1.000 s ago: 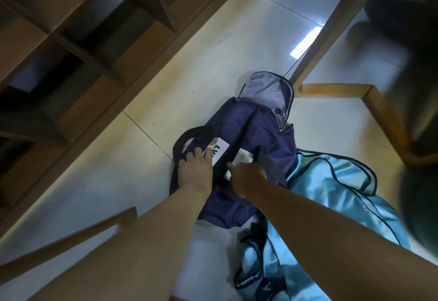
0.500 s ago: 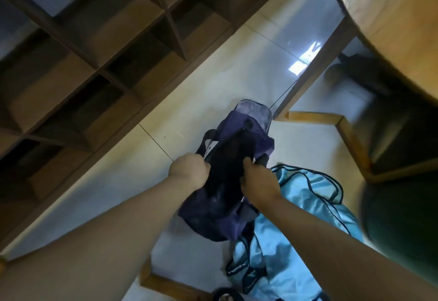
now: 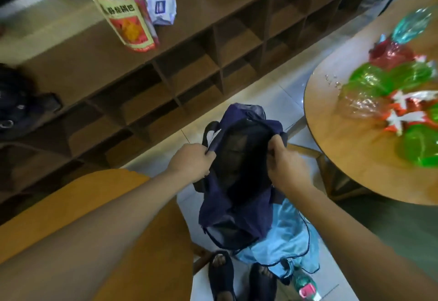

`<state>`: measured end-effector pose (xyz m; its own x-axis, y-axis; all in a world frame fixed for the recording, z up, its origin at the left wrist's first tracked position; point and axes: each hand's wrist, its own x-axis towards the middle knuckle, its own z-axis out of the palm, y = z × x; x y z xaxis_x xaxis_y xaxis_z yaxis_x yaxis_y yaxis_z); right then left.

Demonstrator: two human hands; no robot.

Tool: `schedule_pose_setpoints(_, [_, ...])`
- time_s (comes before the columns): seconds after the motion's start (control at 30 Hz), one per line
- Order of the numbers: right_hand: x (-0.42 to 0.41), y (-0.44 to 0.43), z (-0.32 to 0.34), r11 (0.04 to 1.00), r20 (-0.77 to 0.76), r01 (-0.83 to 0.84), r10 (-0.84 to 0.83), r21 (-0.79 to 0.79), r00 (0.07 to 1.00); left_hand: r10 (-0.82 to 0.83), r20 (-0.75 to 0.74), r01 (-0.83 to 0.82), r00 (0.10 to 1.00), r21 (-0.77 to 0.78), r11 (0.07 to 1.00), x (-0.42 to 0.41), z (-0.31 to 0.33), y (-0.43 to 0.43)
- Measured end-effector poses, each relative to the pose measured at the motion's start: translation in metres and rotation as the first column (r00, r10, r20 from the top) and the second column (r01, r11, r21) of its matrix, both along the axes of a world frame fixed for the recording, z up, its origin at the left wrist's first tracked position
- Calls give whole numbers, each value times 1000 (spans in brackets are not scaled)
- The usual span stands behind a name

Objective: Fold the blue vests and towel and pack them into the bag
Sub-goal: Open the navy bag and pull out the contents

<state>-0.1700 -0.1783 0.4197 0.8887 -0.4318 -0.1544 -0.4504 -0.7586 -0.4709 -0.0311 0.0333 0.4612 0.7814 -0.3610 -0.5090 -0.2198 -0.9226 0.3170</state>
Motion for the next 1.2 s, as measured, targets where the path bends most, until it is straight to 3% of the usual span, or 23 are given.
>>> schedule_pose_setpoints(0.23, [-11, 24, 186, 985, 195, -171, 170, -11, 966, 170, 46, -159, 984, -183, 970, -47, 176, 65])
schedule_pose_setpoints(0.47, [-8, 98, 287, 963, 237, -267, 250, 39, 939, 263, 142, -238, 954, -172, 956, -99, 268, 155])
schedule_pose_setpoints(0.8, [15, 278, 324, 896, 60, -397, 393, 197, 917, 506, 193, -514, 841, -6, 858, -174, 309, 357])
schedule_pose_setpoints(0.97, [8, 422, 317, 797, 29, -517, 536, 312, 844, 656, 187, -661, 731, -40, 749, -215, 308, 486])
schedule_pose_setpoints(1.2, [-19, 642, 305, 698, 0, -603, 654, 387, 757, 745, 185, -759, 641, 14, 651, -268, 293, 686])
